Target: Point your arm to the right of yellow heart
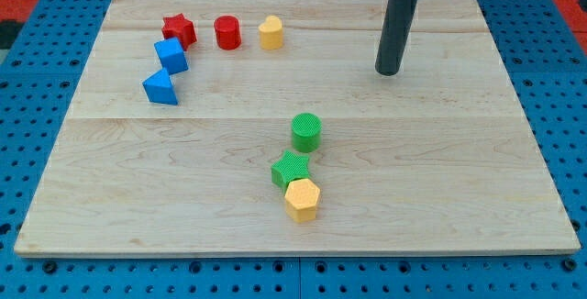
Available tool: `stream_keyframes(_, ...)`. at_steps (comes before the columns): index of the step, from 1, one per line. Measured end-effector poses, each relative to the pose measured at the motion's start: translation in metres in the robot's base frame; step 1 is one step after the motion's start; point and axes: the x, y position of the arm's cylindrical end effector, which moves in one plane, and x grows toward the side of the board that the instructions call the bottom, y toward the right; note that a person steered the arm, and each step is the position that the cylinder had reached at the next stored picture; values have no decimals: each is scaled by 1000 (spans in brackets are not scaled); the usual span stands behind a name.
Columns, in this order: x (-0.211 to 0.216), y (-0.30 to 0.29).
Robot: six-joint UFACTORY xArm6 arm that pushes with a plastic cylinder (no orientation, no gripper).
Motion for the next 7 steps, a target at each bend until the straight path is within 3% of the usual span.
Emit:
stream_keyframes(1,-9,0)
stream_keyframes(2,-49,0)
stream_keyframes(7,-78,-108)
